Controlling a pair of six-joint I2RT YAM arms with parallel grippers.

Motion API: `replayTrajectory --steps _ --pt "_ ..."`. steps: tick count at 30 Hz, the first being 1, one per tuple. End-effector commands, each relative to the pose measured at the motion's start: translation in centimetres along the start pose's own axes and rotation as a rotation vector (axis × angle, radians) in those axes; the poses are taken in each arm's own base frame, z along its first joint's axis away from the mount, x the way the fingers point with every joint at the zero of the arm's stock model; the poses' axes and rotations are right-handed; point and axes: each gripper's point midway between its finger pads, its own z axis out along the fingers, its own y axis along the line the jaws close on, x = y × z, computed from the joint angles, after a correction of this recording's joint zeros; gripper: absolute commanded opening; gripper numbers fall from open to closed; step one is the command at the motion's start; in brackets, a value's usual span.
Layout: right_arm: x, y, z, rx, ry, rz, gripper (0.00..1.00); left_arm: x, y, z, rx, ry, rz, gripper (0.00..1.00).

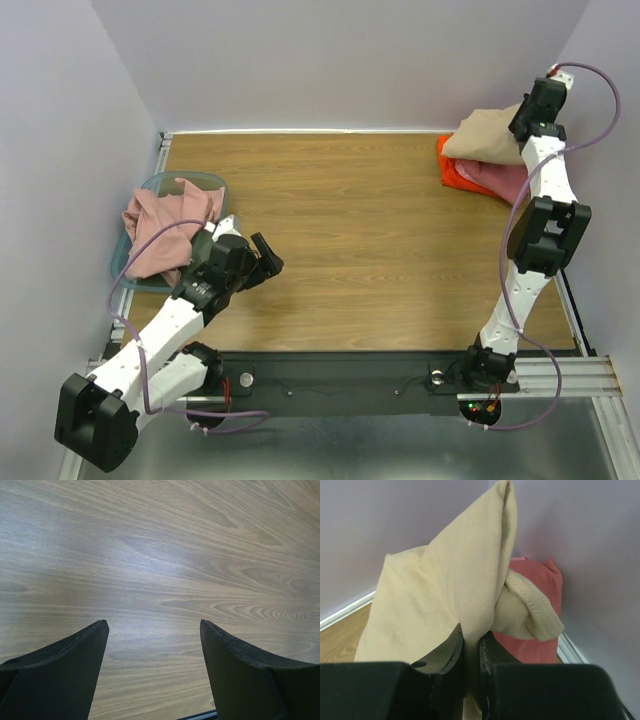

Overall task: Fold and stack the t-shirts
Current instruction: Neatly place the folded tshirt to the corner

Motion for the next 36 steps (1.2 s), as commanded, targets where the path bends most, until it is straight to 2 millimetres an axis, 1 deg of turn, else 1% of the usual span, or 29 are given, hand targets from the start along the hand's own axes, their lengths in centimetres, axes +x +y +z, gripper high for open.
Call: replayTrajectory --steps 1,2,5,7,9,10,12,13,15,16,17,20,25,32,34,35,36 --pt "-2.9 -0.6 -0.2 -0.055 -0.072 0.078 0.0 -2.0 -2.0 -0.3 0.047 -0.05 0.017 0.86" --pt "-2.7 -1.4 0.0 -0.039 -0.069 0.081 0.0 -1.9 -2.0 -0.3 0.046 -0.049 0.019 0.86" --pt "-1.8 -2.9 0.9 -0.013 -0.049 0.089 0.0 -1.9 -2.0 0.0 0.043 -0.046 0.022 0.86" --pt "-1.3 -3.4 1.4 -0.012 -0.038 0.091 0.0 -2.1 -2.2 0.1 0.046 -0.047 0.023 0.86" --pt "-0.3 -3.7 1.9 -0.024 -0.014 0.088 0.01 -2.0 -2.1 0.2 0.042 -0.042 0.025 0.86" --pt "-0.1 -3.7 2.1 -0.028 -0.01 0.083 0.02 -2.0 -2.2 0.3 0.041 -0.038 0.026 0.86" --pt "1.2 -3.8 2.7 -0.022 0.015 0.073 0.06 -2.0 -2.2 0.4 0.041 -0.038 0.027 0.86" --pt "1.6 -4.3 3.0 0.005 0.02 0.077 0.1 -1.8 -2.2 0.5 0.04 -0.031 0.029 0.86" --pt "2.1 -4.7 3.3 0.025 0.027 0.076 0.09 -1.8 -2.1 0.5 0.038 -0.031 0.03 0.86" --pt "2.2 -4.9 3.3 0.041 0.028 0.08 0.09 -1.8 -2.0 0.6 0.035 -0.03 0.03 0.86" --pt "2.4 -5.3 3.4 0.06 0.03 0.083 0.05 -1.9 -2.1 0.5 0.036 -0.033 0.03 0.86" --pt "2.7 -5.7 3.5 0.069 0.035 0.085 0.04 -1.8 -2.0 0.5 0.035 -0.032 0.03 0.86" --pt "2.9 -6.5 3.6 0.092 0.039 0.087 0.06 -1.9 -2.1 0.4 0.04 -0.035 0.032 0.86" --pt "4.1 -6.5 4.3 0.071 0.066 0.088 0.11 -1.9 -1.8 0.3 0.035 -0.045 0.025 0.86" --pt "4.3 -6.6 4.3 0.075 0.07 0.093 0.15 -1.8 -1.8 0.3 0.034 -0.044 0.024 0.86" --pt "4.2 -6.6 4.1 0.078 0.068 0.095 0.19 -1.8 -1.8 0.4 0.035 -0.043 0.024 0.86" --pt "4.1 -6.7 4.0 0.084 0.065 0.098 0.36 -1.8 -1.8 0.4 0.036 -0.044 0.024 0.86"
